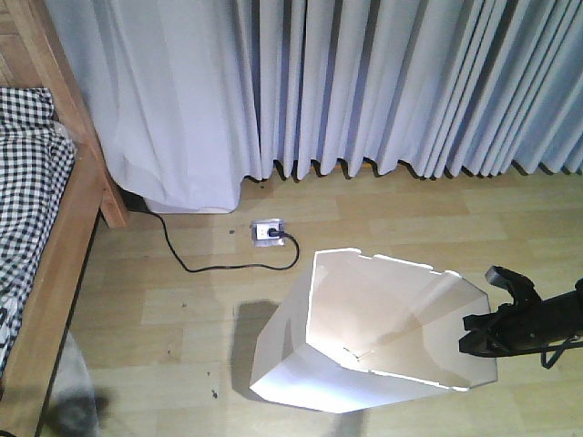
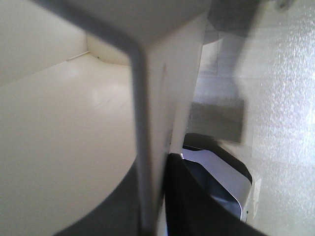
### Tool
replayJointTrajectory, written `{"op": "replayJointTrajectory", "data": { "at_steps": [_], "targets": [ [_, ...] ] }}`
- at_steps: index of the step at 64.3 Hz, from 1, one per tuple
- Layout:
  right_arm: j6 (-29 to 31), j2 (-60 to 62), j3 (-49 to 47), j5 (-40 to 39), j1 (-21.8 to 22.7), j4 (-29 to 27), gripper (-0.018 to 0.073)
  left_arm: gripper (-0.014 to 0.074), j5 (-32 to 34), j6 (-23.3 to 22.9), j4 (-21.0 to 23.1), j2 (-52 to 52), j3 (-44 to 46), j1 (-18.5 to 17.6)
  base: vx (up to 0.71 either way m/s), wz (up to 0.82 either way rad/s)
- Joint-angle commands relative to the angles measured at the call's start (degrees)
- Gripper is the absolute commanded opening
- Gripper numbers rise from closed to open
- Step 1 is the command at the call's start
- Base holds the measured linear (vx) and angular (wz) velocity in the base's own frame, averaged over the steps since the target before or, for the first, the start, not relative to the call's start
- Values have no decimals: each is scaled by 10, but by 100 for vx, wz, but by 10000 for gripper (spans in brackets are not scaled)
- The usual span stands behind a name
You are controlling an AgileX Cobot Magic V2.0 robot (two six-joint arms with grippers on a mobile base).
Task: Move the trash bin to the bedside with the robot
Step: 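Approach the curtain near the bed head with the bin held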
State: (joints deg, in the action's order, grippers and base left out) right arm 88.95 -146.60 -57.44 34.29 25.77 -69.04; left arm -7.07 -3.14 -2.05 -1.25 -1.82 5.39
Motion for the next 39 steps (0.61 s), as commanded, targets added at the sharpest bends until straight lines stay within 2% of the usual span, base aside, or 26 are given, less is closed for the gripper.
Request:
{"op": "replayJointTrajectory", "data": {
  "at_steps": [1,39],
  "targets": [
    [5,41,-1,141,0,-16,-4,-6,42,-3,1,-3,14,0,17,3],
    [5,41,-1,141,0,-16,-4,-6,42,-3,1,-3,14,0,17,4]
  ]
}}
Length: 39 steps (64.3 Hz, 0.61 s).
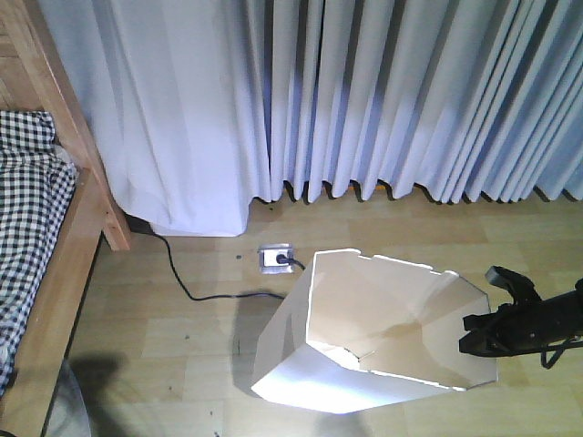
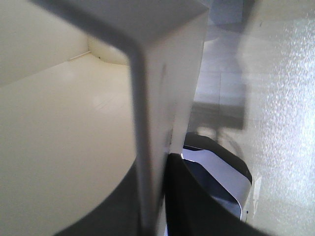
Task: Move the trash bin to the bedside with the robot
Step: 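Approach the curtain near the bed head with the bin held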
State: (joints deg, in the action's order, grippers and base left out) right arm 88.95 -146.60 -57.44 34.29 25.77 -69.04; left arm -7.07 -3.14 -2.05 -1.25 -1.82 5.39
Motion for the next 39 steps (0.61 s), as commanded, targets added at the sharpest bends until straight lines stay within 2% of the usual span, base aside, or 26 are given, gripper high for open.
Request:
{"op": "replayJointTrajectory", "data": {
  "at_steps": [1,39],
  "targets": [
    [5,41,-1,141,0,-16,-4,-6,42,-3,1,-3,14,0,17,4],
    [5,41,-1,141,0,-16,-4,-6,42,-3,1,-3,14,0,15,2]
  ]
}}
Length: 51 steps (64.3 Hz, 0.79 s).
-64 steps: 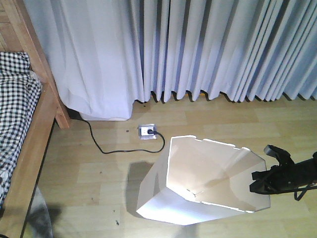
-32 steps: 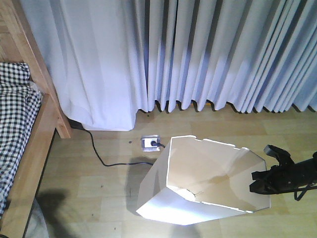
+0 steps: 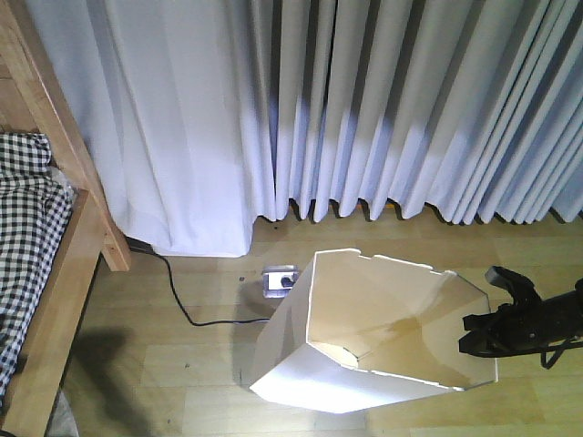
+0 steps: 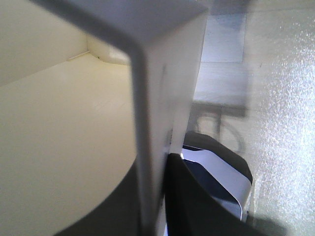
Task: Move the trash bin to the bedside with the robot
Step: 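Approach the curtain near the bed head with the bin held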
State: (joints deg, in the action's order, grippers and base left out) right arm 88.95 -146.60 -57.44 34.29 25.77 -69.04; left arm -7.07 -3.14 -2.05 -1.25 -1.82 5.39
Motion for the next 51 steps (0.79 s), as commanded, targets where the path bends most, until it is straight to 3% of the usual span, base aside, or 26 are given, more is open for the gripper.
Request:
{"op": "replayJointTrajectory", "data": {
  "at_steps": [1,51],
  "targets": [
    [5,41,-1,141,0,-16,-4,-6,42,-3,1,-3,14,0,12,0],
    [5,41,-1,141,0,-16,-4,-6,42,-3,1,-3,14,0,11,2]
  ]
}}
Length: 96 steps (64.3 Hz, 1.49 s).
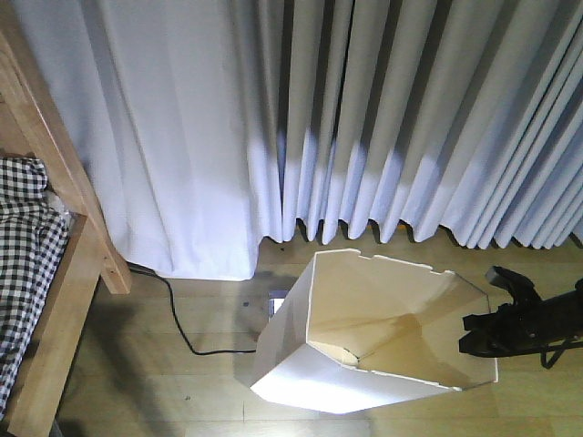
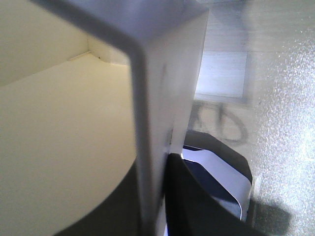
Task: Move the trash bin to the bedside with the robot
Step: 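Approach the curtain near the bed head with the bin held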
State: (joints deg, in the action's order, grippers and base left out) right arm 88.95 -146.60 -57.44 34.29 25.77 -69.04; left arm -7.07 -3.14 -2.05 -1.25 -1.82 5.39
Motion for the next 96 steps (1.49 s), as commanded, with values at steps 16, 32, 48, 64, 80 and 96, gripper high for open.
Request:
{"op": "replayJointTrajectory", "data": {
  "at_steps": [16,32,48,64,80,96],
  "targets": [
    [5,41,-1,141,0,-16,-4,-6,42,-3,1,-3,14,0,9,1],
    [5,41,-1,141,0,-16,-4,-6,42,-3,1,-3,14,0,9,0],
    [5,41,-1,141,0,-16,-4,-6,42,-3,1,-3,14,0,9,-2],
    [5,41,-1,141,0,-16,-4,-6,42,-3,1,-3,14,0,7,-1],
    [5,41,-1,142,0,-16,-4,-6,42,-3,1,-3,14,0,1,0],
    [5,41,-1,142,0,-18,-4,-6,42,-3,1,-3,14,0,0,0]
  ]
}}
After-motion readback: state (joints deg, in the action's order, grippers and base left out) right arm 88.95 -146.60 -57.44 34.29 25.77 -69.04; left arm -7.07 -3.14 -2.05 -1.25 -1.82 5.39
